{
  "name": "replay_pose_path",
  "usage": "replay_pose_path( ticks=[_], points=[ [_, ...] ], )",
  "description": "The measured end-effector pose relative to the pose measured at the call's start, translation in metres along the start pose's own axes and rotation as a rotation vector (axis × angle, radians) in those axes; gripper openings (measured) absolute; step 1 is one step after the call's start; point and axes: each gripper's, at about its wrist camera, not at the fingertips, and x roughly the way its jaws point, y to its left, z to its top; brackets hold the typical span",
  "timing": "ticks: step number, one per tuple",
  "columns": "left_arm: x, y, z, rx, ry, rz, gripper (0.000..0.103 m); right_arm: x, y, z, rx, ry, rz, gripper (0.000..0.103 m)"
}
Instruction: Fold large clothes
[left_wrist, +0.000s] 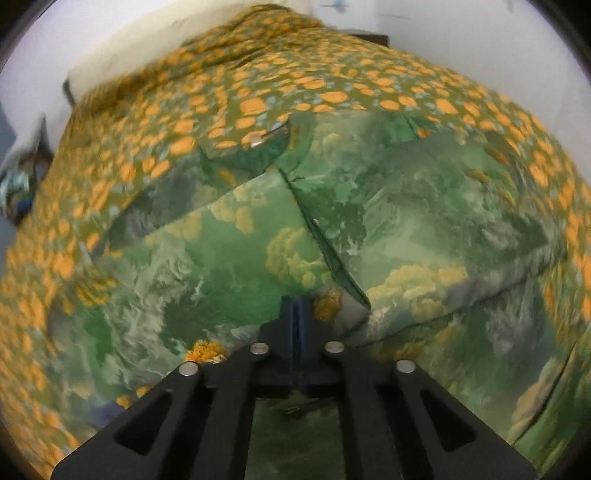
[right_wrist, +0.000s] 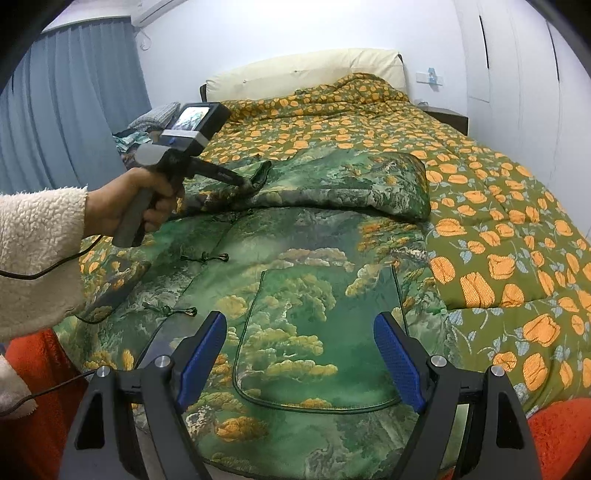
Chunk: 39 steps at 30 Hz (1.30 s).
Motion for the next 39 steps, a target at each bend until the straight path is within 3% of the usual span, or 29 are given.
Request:
replay_pose_path(
  ticks=[4,6,7,8,13,19,21,22,25,27,29,31,33,35,36,37,38,39],
  points=[
    [-0.01,0.016,-0.003,-0.12,-0.02,-0.085,0.005,-0.002,-0.002,0.0,0.011,-0.007,-0.002,0.081],
    [-0.021,0.019,-0.005,-0.126,-0.029,-0.105,0.045,-0.002,-0.003,-0.001,0.015,-0.006,-0.004,0.081],
    [-0.028,0.017,-0.007,-0.11,-0.05,-0.107,0.078,-0.001,-0.003,-0.001,0.017,-0.002,-0.003,0.081],
    [-0.036,0.015,-0.008,-0.083,-0.092,-0.089,0.088,0.0,-0.003,-0.001,0.018,0.001,-0.002,0.081],
    [-0.019,0.001,-0.001,0.019,-0.061,-0.028,0.082,0.005,-0.001,0.0,0.014,0.013,0.002,0.081],
    [0.019,-0.011,-0.002,0.023,0.031,-0.015,0.08,0.003,0.0,-0.001,0.007,0.013,-0.003,0.081],
    [0.02,-0.015,-0.004,0.041,0.026,-0.012,0.042,0.003,-0.001,-0.001,0.013,0.013,-0.003,0.081],
    [0.019,-0.015,-0.003,0.046,0.026,0.008,0.015,0.003,-0.002,-0.001,0.016,0.014,-0.003,0.081],
    [-0.01,-0.009,0.003,0.001,-0.069,0.009,0.009,0.004,-0.003,0.0,0.023,0.014,0.001,0.081],
    [-0.037,-0.014,0.005,0.021,-0.146,-0.016,0.009,0.003,-0.004,0.0,0.024,0.012,0.004,0.081],
    [-0.062,-0.031,-0.001,0.102,-0.213,-0.068,0.009,0.003,-0.004,0.0,0.022,0.012,0.005,0.081],
    [-0.055,-0.049,-0.01,0.182,-0.178,-0.066,0.011,0.004,-0.003,0.0,0.021,0.015,0.004,0.081],
    [-0.022,-0.059,-0.02,0.238,-0.066,-0.043,0.015,0.006,-0.002,0.0,0.023,0.02,0.005,0.081],
    [0.009,-0.06,-0.03,0.242,0.038,-0.025,0.04,0.006,0.0,0.0,0.018,0.021,0.003,0.081],
    [0.014,-0.059,-0.035,0.235,0.041,-0.014,0.043,0.005,0.001,-0.001,0.013,0.019,0.001,0.081],
    [0.012,-0.058,-0.038,0.223,0.02,-0.004,0.053,0.004,0.002,-0.001,0.007,0.015,-0.002,0.081],
    [0.005,-0.056,-0.039,0.206,0.008,-0.01,0.073,0.002,0.002,-0.002,0.002,0.011,-0.004,0.081],
    [-0.002,-0.055,-0.04,0.195,-0.001,-0.025,0.079,0.001,0.002,-0.002,-0.002,0.006,-0.006,0.081]
  ],
)
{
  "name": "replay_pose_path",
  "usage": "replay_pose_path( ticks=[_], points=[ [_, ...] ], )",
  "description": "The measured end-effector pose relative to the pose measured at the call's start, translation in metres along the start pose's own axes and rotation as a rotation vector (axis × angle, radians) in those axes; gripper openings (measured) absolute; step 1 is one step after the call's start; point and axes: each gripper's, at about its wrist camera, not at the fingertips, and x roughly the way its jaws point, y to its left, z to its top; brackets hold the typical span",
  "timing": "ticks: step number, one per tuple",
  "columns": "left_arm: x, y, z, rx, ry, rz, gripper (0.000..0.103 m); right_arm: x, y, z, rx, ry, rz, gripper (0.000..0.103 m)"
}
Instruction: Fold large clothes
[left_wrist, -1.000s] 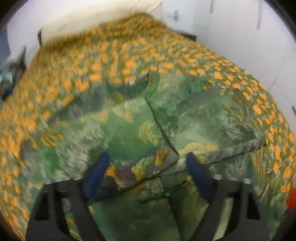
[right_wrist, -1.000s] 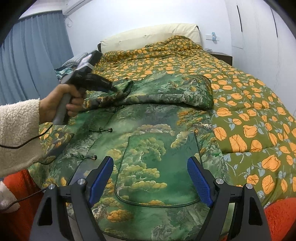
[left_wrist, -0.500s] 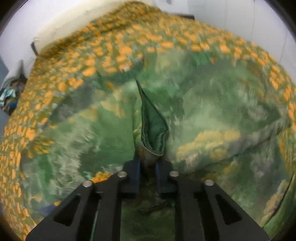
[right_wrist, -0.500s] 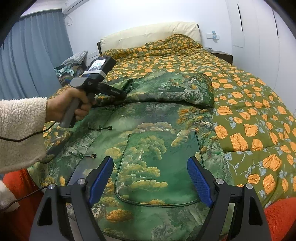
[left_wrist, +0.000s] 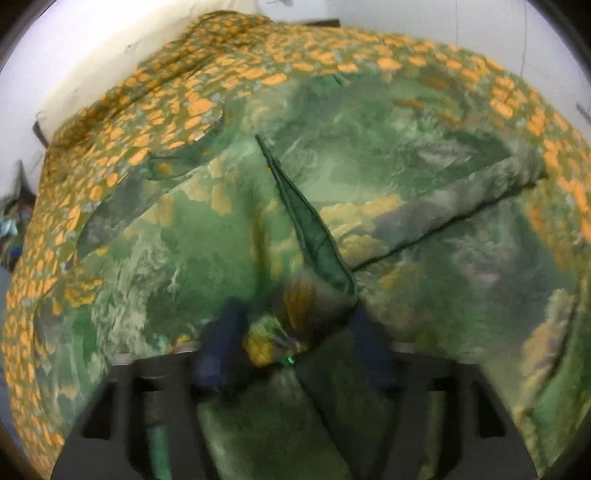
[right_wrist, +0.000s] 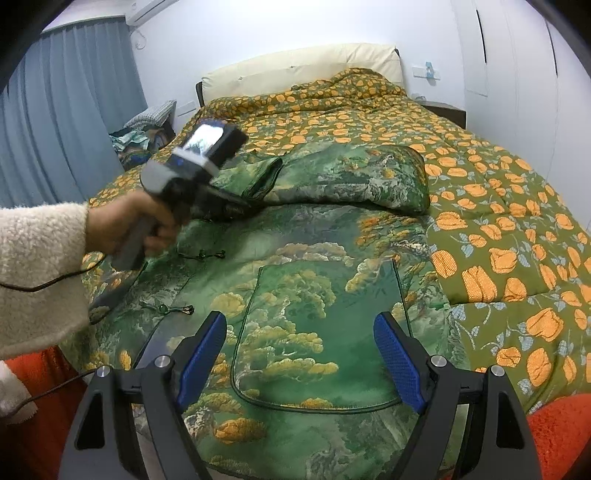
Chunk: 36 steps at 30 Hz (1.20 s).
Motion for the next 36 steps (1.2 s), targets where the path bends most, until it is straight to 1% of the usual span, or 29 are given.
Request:
replay_pose_path(
  ticks=[1,3,5,6,9,12,14,15,16,18,19,21,22,23,24,25,26,28,29,30,33,36],
  points=[
    [-0.01,0.0,-0.002,0.003,-0.022,-0.008,0.082,-0.001,0.0,0.0,-0.001,-0.005,-0.001,0.081],
    [-0.034,0.002,-0.009,0.025,-0.057,0.003,0.083,-0.001,-0.002,0.001,0.005,-0.008,0.001,0.081],
    [-0.053,0.006,-0.019,0.016,-0.071,0.005,0.091,-0.001,-0.003,0.003,0.012,-0.009,0.004,0.081],
    [-0.062,0.008,-0.022,0.005,-0.07,0.007,0.091,-0.002,-0.003,0.003,0.013,-0.013,0.005,0.081],
    [-0.088,0.022,-0.051,-0.036,-0.052,0.005,0.091,-0.006,-0.003,0.004,0.009,-0.028,0.007,0.081],
    [-0.125,0.038,-0.088,-0.082,-0.042,0.047,0.091,-0.016,-0.008,0.01,0.02,-0.05,-0.002,0.081],
    [-0.149,0.051,-0.106,-0.126,-0.051,0.082,0.091,-0.031,-0.014,0.019,0.006,-0.085,-0.033,0.081],
    [-0.158,0.058,-0.112,-0.147,-0.053,0.093,0.092,-0.043,-0.018,0.026,-0.013,-0.12,-0.068,0.081],
    [-0.175,0.071,-0.122,-0.191,-0.06,0.114,0.092,-0.052,-0.022,0.032,-0.027,-0.145,-0.094,0.081],
    [-0.2,0.095,-0.136,-0.266,-0.071,0.148,0.095,-0.075,-0.032,0.049,-0.051,-0.202,-0.143,0.081],
    [-0.209,0.106,-0.141,-0.295,-0.08,0.163,0.099,-0.09,-0.038,0.059,-0.062,-0.234,-0.168,0.081],
    [-0.227,0.128,-0.155,-0.352,-0.092,0.215,0.101,-0.119,-0.049,0.078,-0.093,-0.292,-0.213,0.082],
    [-0.232,0.138,-0.165,-0.377,-0.092,0.248,0.101,-0.129,-0.052,0.085,-0.112,-0.309,-0.23,0.086],
    [-0.235,0.145,-0.174,-0.392,-0.09,0.267,0.101,-0.14,-0.055,0.092,-0.142,-0.321,-0.251,0.089],
    [-0.233,0.15,-0.183,-0.412,-0.082,0.287,0.101,-0.145,-0.058,0.097,-0.17,-0.313,-0.261,0.094],
    [-0.228,0.155,-0.192,-0.439,-0.065,0.303,0.101,-0.147,-0.058,0.098,-0.19,-0.301,-0.263,0.094],
    [-0.223,0.158,-0.202,-0.466,-0.049,0.304,0.101,-0.146,-0.061,0.099,-0.225,-0.271,-0.266,0.094],
    [-0.212,0.16,-0.217,-0.519,-0.025,0.288,0.101,-0.139,-0.063,0.093,-0.243,-0.219,-0.259,0.094],
    [-0.206,0.159,-0.225,-0.542,-0.015,0.277,0.101,-0.134,-0.065,0.089,-0.233,-0.184,-0.24,0.094],
    [-0.2,0.159,-0.23,-0.557,-0.004,0.269,0.101,-0.125,-0.068,0.082,-0.209,-0.132,-0.204,0.094],
    [-0.186,0.154,-0.242,-0.58,0.029,0.255,0.101,-0.106,-0.072,0.059,-0.142,-0.035,-0.158,0.094],
    [-0.176,0.152,-0.251,-0.578,0.06,0.252,0.101,-0.091,-0.074,0.041,-0.075,0.025,-0.115,0.094]
  ],
)
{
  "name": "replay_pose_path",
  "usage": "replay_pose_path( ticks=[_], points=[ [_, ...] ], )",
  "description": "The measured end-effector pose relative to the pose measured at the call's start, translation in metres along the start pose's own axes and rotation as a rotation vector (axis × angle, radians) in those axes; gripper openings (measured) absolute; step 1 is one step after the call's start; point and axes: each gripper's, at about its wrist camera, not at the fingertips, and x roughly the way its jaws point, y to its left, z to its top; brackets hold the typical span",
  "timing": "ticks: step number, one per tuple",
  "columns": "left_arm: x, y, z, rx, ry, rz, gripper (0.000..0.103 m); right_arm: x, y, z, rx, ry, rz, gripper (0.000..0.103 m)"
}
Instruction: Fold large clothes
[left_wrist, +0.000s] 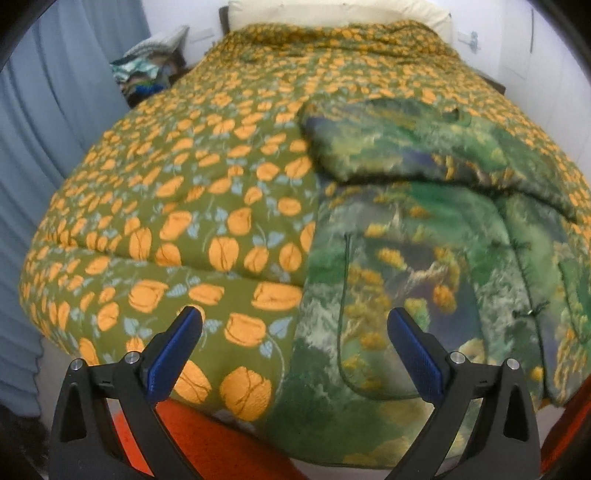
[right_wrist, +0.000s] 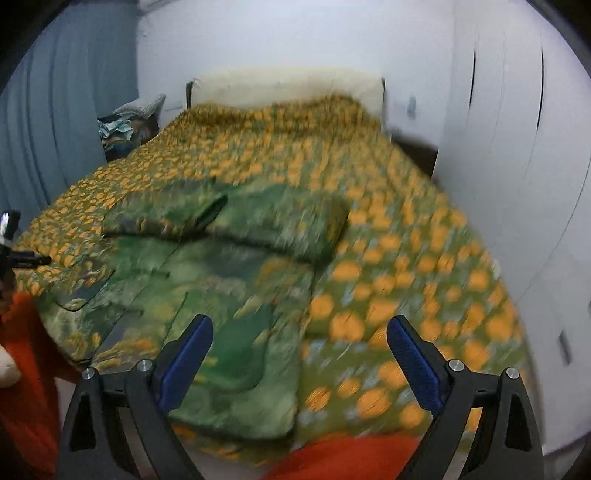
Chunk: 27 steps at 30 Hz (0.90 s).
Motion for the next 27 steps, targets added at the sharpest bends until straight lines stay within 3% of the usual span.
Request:
replay_pose_path(
  ticks=[6,12,27],
  points=[
    [0.029,0.004,-0.009,-0.002,0.08,-0.003,0.101,0.038,0.002,-0.022,0.072,0.139,0.078,0.094],
    [0.042,-0.002,-0.022,0.013,0.12,0.006,0.101,0.061,-0.01,-0.031,0.171,0.215,0.099,0.094],
    [0.045,-0.003,-0.024,0.019,0.14,0.013,0.101,0.076,-0.022,-0.041,0.231,0.256,0.078,0.094]
  ],
)
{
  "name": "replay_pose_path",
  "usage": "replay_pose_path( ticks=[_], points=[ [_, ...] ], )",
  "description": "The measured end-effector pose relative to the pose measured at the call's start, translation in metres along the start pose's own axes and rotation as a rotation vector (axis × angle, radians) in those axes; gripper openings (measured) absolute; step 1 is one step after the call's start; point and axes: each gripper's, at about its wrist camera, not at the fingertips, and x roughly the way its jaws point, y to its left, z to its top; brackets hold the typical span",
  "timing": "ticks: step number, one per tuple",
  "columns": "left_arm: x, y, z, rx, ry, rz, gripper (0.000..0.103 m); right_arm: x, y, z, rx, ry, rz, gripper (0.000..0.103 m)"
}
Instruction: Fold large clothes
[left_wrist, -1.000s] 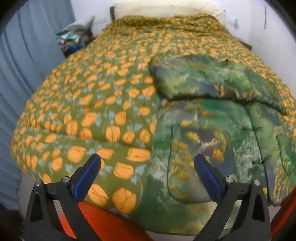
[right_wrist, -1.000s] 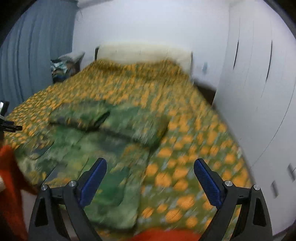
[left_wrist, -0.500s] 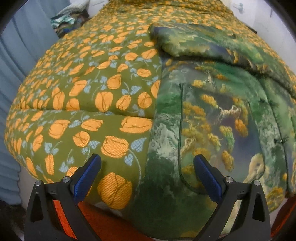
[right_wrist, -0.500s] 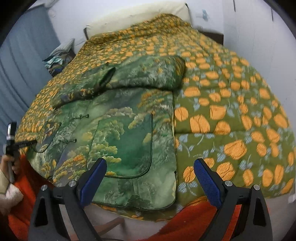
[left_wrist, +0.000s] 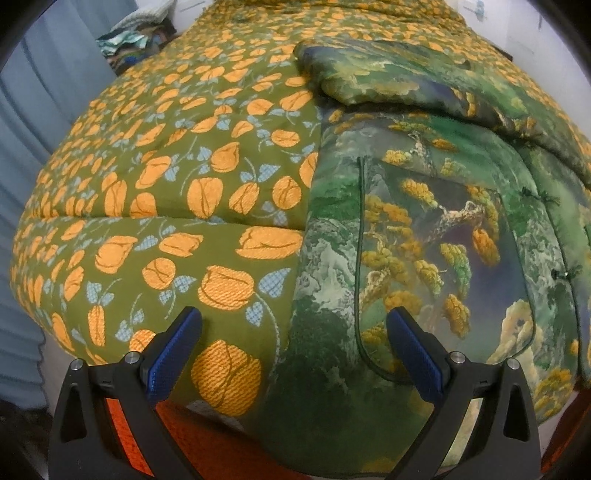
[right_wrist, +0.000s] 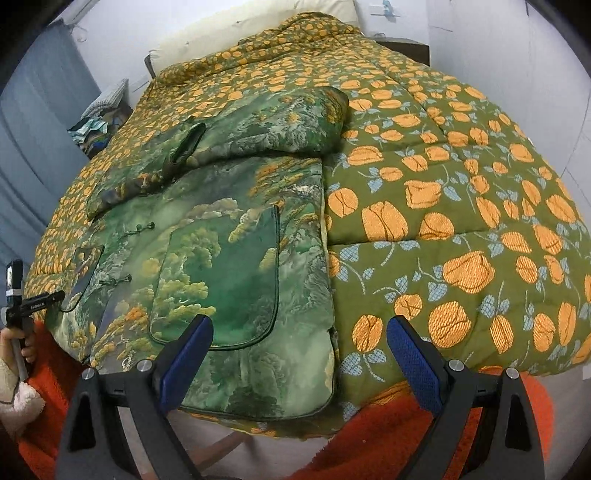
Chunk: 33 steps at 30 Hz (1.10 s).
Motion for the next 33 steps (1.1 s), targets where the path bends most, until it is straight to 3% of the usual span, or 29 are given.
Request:
replay_pose_path(
  ticks=[33],
  points=[
    [-0.0046,-0.0043,-0.0047,0.032,-0.009,0.046,0.101,0.0081,-0.0021,-0.0016,0.017,0.024,0.012,0.094]
  ],
)
